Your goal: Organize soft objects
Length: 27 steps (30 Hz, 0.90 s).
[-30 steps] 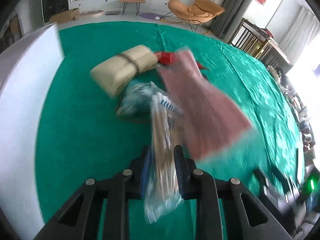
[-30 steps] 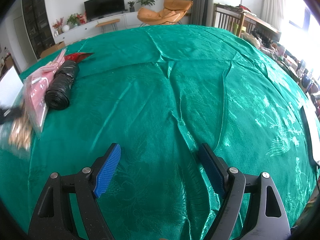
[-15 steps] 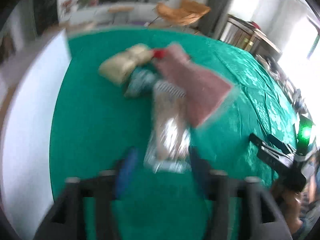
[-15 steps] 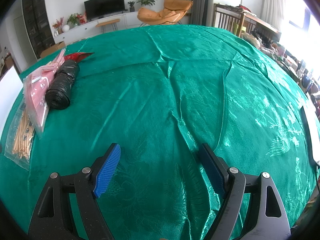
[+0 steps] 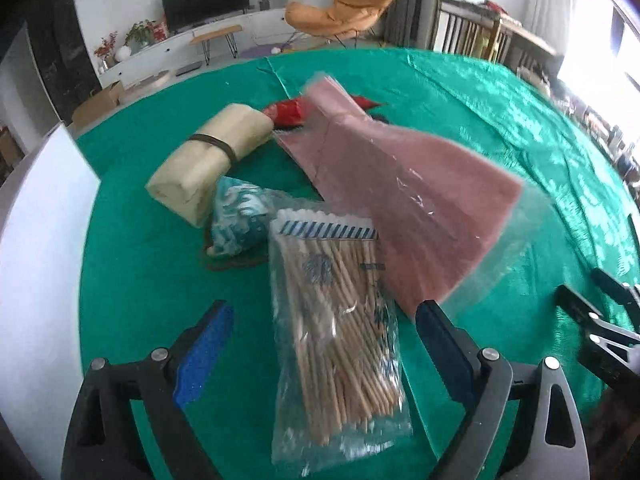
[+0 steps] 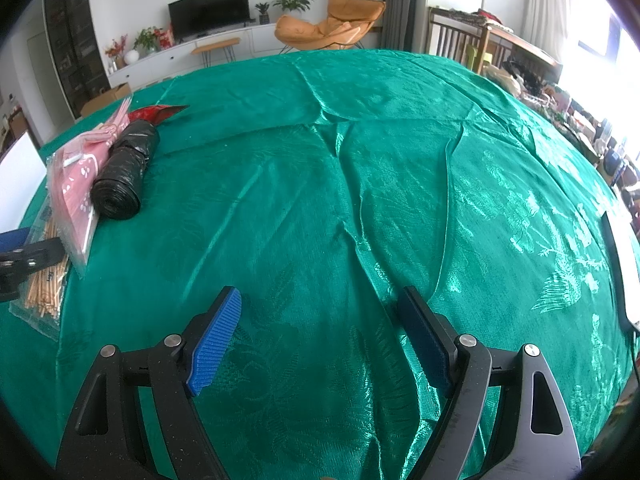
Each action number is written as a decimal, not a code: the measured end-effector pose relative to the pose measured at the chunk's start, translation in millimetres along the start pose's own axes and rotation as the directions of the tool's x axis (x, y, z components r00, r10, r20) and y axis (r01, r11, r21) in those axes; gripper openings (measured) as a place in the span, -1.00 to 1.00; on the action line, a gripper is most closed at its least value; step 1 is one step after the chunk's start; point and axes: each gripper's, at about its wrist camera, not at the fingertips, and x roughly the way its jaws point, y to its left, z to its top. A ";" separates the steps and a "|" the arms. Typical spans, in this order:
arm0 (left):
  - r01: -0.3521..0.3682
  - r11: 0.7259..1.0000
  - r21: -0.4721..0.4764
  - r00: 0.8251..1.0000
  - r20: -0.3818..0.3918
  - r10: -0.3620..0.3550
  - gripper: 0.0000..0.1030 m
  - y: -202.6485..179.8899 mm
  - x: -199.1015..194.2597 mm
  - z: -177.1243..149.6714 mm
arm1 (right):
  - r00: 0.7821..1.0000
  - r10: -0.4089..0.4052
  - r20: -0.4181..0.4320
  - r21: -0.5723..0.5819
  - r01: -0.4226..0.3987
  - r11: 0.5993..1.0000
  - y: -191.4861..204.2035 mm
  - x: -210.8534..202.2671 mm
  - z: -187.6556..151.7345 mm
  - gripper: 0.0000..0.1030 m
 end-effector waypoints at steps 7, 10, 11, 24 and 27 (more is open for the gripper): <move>0.025 0.999 -0.038 0.999 -0.026 -0.026 -0.25 -2.3 9.2 -0.6 | 1.000 0.001 0.000 0.001 -0.001 1.000 0.1 0.1 0.1 0.61; 0.083 0.989 -0.119 0.997 0.003 -0.083 -0.45 7.7 -11.6 -11.1 | 1.000 0.001 0.000 0.001 -0.001 1.000 0.2 0.1 0.1 0.61; 0.094 0.986 -0.137 0.996 0.019 -0.093 -0.45 10.5 -21.1 -16.9 | 1.000 0.001 0.000 0.001 -0.001 1.000 0.2 0.2 0.1 0.61; -0.016 0.974 -0.225 0.997 0.066 0.032 0.70 41.0 -30.6 -80.8 | 1.000 0.002 0.000 0.002 -0.002 1.000 0.6 0.1 0.1 0.61; -0.082 0.985 -0.151 0.994 0.058 0.091 0.82 32.7 -22.8 -82.3 | 1.000 0.001 0.000 0.001 -0.001 1.000 0.6 0.1 0.2 0.61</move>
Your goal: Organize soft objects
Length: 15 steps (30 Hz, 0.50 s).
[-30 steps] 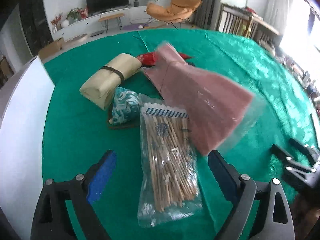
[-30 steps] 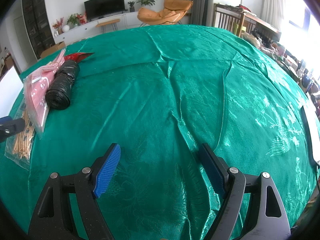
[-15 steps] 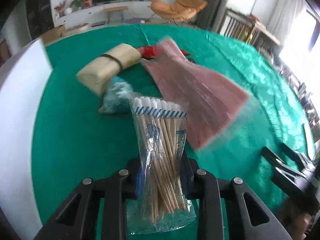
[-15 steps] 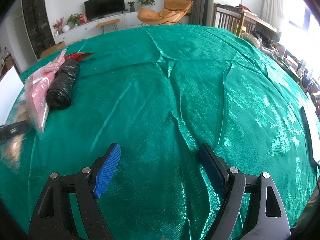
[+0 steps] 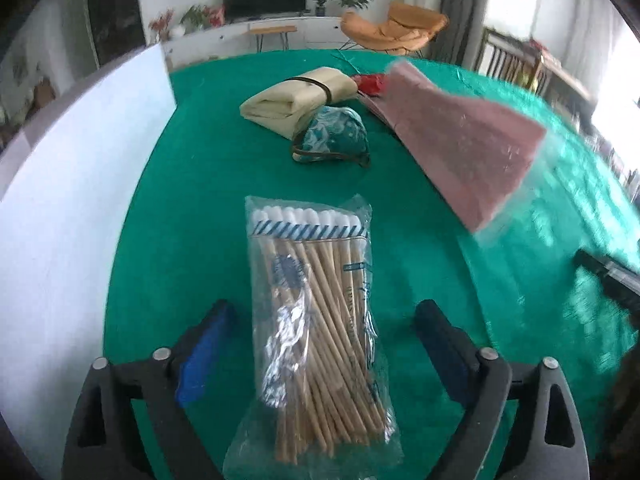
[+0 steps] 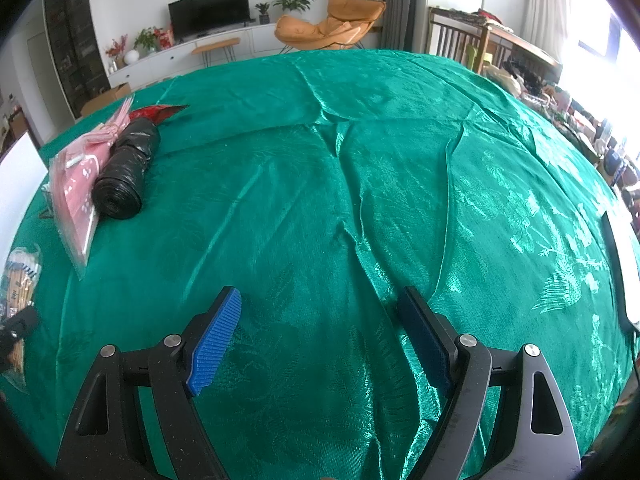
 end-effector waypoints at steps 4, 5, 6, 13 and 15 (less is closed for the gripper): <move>-0.004 1.000 -0.015 1.000 0.015 0.004 1.00 4.0 2.7 -1.6 | 1.000 0.000 0.000 0.000 0.000 1.000 0.0 0.0 0.0 0.61; -0.001 1.000 -0.028 1.000 0.022 0.002 1.00 6.4 2.5 -1.9 | 1.000 0.000 0.000 0.000 0.000 1.000 -0.2 0.3 0.0 0.61; -0.010 1.000 -0.026 1.000 0.023 0.011 1.00 5.0 2.6 -2.6 | 1.000 0.000 0.000 0.000 0.000 1.000 0.0 0.0 0.1 0.61; -0.015 0.999 -0.034 1.000 0.026 0.016 1.00 6.9 2.2 -2.7 | 1.000 0.001 0.000 0.000 -0.001 1.000 0.0 0.0 -0.2 0.61; -0.017 0.999 -0.036 0.999 0.027 0.018 1.00 7.1 2.3 -2.8 | 1.000 0.001 0.000 0.000 -0.001 1.000 0.0 0.0 -0.2 0.61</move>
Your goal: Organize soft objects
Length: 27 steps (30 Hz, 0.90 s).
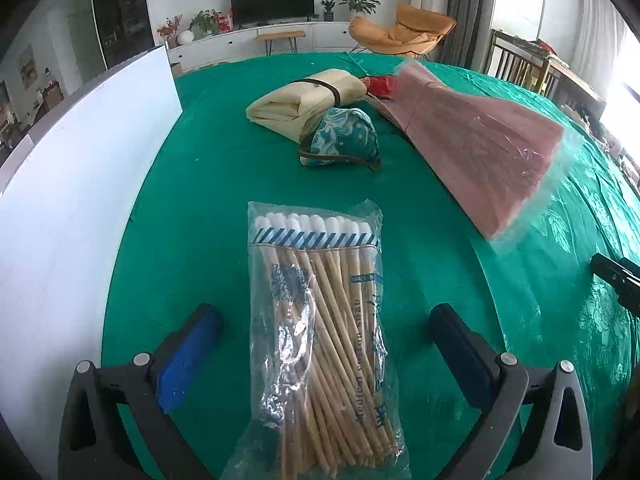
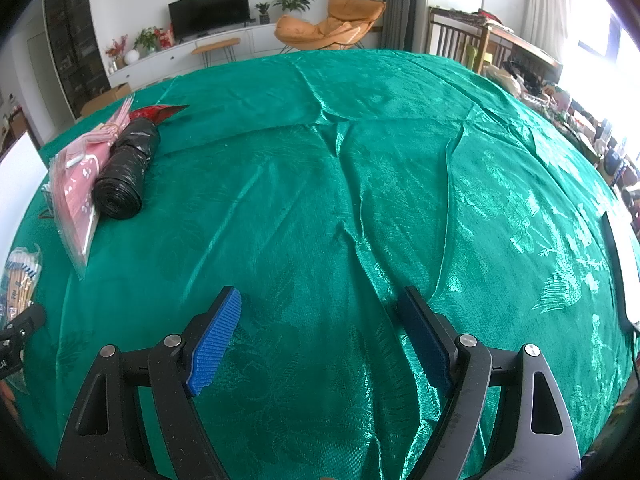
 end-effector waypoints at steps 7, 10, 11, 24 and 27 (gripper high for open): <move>0.000 1.000 0.000 1.000 0.000 0.000 1.00 0.2 0.9 1.0 | 1.000 0.000 0.000 0.000 0.000 1.000 0.1 0.0 0.0 0.61; 0.000 1.000 0.000 1.000 0.000 0.000 1.00 0.2 0.9 1.0 | 1.000 0.000 0.000 0.000 0.000 1.000 0.2 0.0 0.0 0.61; 0.000 1.000 0.000 1.000 0.000 0.000 1.00 0.4 0.9 0.8 | 1.000 0.000 0.000 0.000 0.000 1.000 0.1 0.1 0.0 0.61; 0.000 1.000 -0.001 1.000 0.000 0.000 1.00 0.3 0.9 0.9 | 1.000 0.017 -0.005 -0.006 -0.017 1.000 0.9 2.0 -0.5 0.71; 0.000 1.000 -0.001 1.000 0.000 0.000 1.00 0.3 0.9 0.8 | 1.000 0.017 -0.005 -0.009 -0.017 1.000 1.8 2.4 -0.9 0.72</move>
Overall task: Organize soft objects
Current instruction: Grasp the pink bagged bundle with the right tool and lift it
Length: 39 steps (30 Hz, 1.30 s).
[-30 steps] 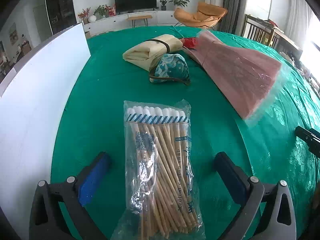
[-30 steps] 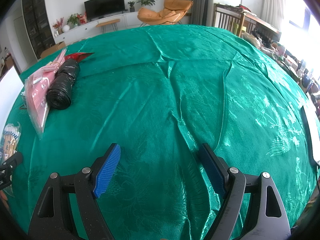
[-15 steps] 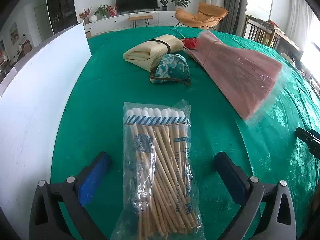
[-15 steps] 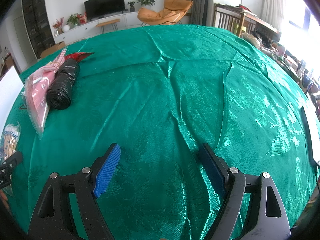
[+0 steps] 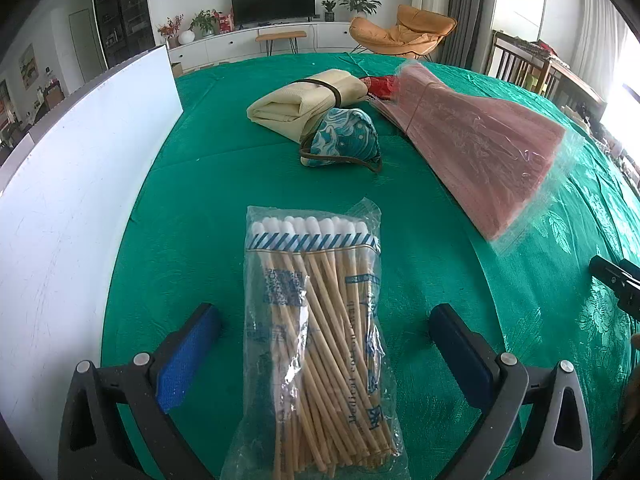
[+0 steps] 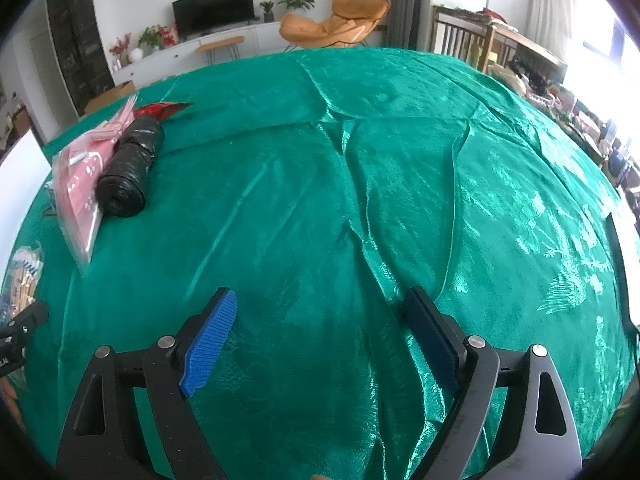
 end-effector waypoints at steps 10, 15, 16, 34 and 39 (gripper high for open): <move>-0.001 1.000 -0.001 1.000 0.000 0.001 1.00 0.5 -0.6 0.2 | 0.919 0.388 0.062 0.067 -0.392 0.917 34.2 -48.0 56.7 0.70; -0.001 1.000 -0.001 1.000 0.000 0.001 1.00 0.6 -0.7 0.3 | 0.924 0.376 -0.063 -0.148 -0.381 0.913 122.2 -26.8 94.1 0.63; -0.001 1.000 -0.001 1.000 0.000 0.001 1.00 0.6 -0.7 0.3 | 0.933 0.352 -0.079 -0.160 -0.360 0.919 131.7 -19.1 97.4 0.57; -0.004 1.000 -0.005 1.000 0.001 0.004 1.00 0.4 0.0 1.5 | 0.851 0.507 -0.137 0.313 -0.448 0.838 -49.8 -35.6 -2.1 -0.46; -0.004 1.000 -0.004 1.000 0.000 0.004 1.00 0.5 0.0 1.6 | 0.929 0.349 -0.122 0.170 -0.327 0.930 -54.8 -46.7 2.9 0.29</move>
